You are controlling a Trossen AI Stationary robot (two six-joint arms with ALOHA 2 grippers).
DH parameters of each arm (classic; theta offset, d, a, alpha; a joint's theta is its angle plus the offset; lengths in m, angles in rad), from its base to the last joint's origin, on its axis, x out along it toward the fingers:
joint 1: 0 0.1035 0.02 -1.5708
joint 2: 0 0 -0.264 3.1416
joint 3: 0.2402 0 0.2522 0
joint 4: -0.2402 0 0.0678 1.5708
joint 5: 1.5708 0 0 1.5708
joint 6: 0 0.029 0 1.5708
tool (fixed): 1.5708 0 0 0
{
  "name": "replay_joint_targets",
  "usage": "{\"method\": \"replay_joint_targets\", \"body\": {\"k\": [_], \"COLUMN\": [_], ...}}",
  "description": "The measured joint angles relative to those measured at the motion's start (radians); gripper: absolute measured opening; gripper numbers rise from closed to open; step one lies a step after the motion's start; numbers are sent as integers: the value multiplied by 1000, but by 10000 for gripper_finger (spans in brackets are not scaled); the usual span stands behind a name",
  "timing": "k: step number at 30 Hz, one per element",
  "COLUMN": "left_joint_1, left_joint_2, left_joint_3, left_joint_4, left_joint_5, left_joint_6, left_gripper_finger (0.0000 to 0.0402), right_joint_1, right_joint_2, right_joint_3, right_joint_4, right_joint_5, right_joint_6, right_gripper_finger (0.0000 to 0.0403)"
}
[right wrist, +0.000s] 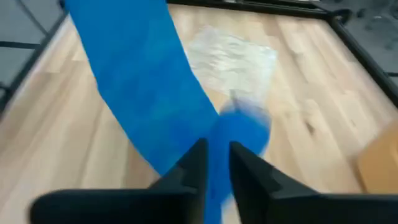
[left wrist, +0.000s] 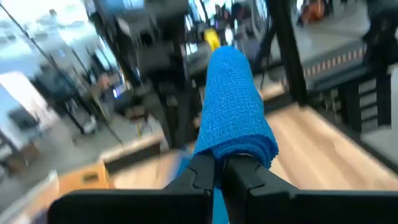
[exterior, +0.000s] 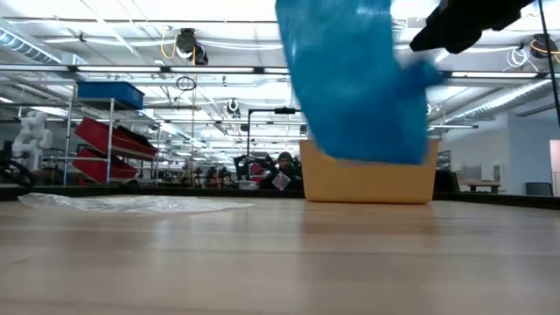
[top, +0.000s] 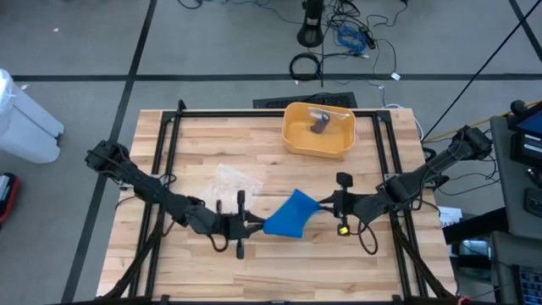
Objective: Roll bandage
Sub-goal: Roll the blue bandage
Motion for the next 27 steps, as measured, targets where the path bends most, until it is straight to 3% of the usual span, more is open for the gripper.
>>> {"method": "replay_joint_targets", "body": {"k": [5, 8, 10, 13, 19, 23, 27], "left_joint_1": [-7, -7, -7, -7, -4, -5, -5], "left_joint_2": [0, 0, -1, -16, -64, -74, -77], "left_joint_3": [0, 12, 22, 24, 25, 25, 25], "left_joint_4": [94, 85, 87, 84, 33, 20, 22], "left_joint_5": [-54, -157, -218, -225, -224, -214, -201], "left_joint_6": [13, -8, -42, -42, -43, -43, -44], "left_gripper_finger": [10, 9, 8, 8, 8, 8, 8], "right_joint_1": [1, 1, 0, -2, -11, -36, -60], "right_joint_2": [0, 15, 47, 104, 242, 327, 393], "right_joint_3": [0, 0, 0, 0, 1, 1, 1], "right_joint_4": [109, 173, 218, 321, 608, 647, 691], "right_joint_5": [-66, -66, -64, -62, -34, 101, 111], "right_joint_6": [-59, -90, -122, -170, -254, -267, -219], "right_gripper_finger": [152, 209, 240, 270, 275, 257, 225]}}
